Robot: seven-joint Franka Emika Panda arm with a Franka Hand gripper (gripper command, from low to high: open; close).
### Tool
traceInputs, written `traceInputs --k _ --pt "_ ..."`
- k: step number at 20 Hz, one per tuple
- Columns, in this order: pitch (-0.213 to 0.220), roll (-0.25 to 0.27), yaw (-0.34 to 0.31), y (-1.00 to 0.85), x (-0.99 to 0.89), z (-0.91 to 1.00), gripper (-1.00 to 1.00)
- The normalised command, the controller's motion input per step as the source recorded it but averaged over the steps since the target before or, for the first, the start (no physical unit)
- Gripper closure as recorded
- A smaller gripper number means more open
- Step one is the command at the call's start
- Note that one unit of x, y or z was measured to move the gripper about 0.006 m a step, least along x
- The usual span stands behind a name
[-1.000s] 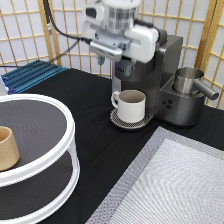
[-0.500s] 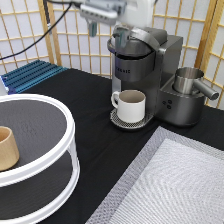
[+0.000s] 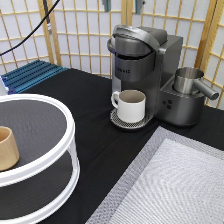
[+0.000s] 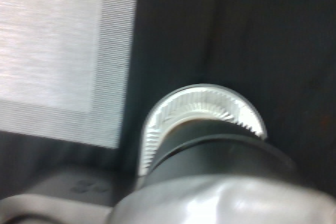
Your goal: Make coffee
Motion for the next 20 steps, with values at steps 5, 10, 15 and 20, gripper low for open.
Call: traceInputs --k 5,10,15,20 --pt "-0.011 0.093 -0.010 -0.22 0.01 -0.27 -1.00" --pt "0.037 0.048 0.000 -0.14 -0.01 -0.40 -1.00" --pt "0.026 0.027 0.000 -0.22 -0.06 -0.65 -1.00" --pt "0.000 0.029 -0.005 -0.52 0.00 -0.93 -1.00"
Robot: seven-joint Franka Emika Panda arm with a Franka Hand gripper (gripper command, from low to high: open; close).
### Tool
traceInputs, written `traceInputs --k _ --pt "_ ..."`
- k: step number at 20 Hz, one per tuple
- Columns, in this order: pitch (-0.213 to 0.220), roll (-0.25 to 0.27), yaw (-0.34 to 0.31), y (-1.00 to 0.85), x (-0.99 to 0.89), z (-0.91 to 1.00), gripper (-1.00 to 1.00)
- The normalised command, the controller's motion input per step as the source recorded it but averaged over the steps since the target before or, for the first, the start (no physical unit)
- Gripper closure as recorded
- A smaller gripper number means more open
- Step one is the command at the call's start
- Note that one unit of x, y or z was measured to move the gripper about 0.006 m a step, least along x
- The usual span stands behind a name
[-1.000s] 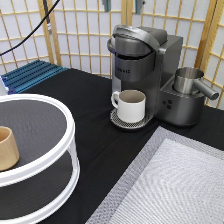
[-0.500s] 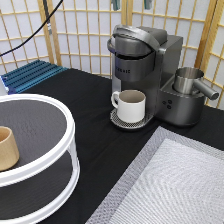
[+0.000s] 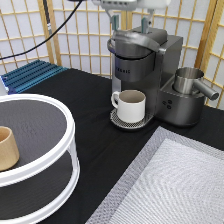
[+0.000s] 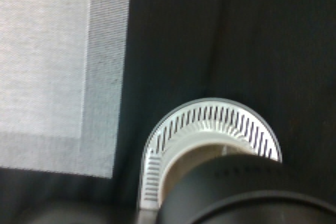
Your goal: Make coffee
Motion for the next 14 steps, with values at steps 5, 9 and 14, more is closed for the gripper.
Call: traceInputs --k 5,9,14 --pt "0.006 0.027 -0.018 -0.57 -0.01 -0.83 -1.00" --pt "0.051 0.023 -0.001 0.00 -0.06 0.12 -1.00" --pt "0.012 0.034 0.014 -0.10 0.09 1.00 -1.00"
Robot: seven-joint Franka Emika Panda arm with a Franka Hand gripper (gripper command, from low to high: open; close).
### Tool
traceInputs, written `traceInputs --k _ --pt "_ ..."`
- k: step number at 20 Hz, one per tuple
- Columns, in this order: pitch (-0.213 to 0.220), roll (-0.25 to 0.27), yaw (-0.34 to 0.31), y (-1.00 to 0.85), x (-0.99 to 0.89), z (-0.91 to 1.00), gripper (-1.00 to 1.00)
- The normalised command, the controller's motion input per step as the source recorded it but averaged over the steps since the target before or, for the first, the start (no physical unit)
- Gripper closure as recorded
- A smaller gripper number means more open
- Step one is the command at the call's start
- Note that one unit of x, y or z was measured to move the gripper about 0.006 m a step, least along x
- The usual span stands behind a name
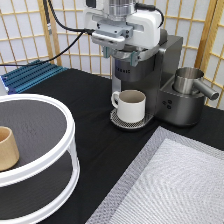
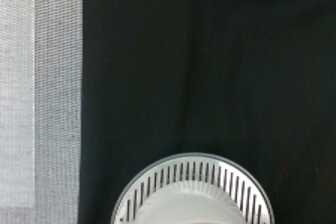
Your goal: Make coffee
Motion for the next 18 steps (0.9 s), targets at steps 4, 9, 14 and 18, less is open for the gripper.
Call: traceInputs --k 4,9,14,18 --pt "-0.041 0.156 0.044 -0.74 0.10 0.97 -1.00" --pt "-0.136 0.037 0.287 -0.07 -0.10 0.25 -1.00" --pt "-0.090 0.024 0.372 0.00 0.00 0.09 -1.00" --pt "-0.020 0.000 0.375 0.00 0.00 0.31 -1.00"
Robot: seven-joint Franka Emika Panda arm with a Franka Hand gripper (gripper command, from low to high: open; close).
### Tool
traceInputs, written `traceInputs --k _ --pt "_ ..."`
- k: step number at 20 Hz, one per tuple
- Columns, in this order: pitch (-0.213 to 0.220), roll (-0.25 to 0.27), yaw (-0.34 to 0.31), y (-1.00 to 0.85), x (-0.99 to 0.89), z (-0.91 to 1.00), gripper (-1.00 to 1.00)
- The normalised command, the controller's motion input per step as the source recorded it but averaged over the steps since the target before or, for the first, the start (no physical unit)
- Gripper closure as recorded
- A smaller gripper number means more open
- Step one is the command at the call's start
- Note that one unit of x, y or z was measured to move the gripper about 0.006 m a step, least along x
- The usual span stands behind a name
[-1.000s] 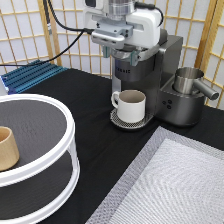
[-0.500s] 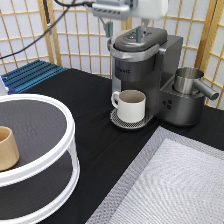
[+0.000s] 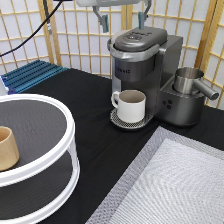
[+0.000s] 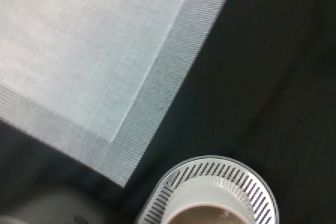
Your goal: Make coffee
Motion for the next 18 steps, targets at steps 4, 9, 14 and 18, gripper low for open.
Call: traceInputs --k 4,9,14,18 --pt "0.000 -0.005 0.375 0.00 -0.01 0.33 -1.00" --pt "0.000 -0.061 0.365 0.05 -0.01 0.24 -1.00" --pt "0.000 -0.079 0.349 0.10 0.00 0.02 -1.00" --pt "0.002 -0.147 0.267 0.25 0.01 0.00 -1.00"
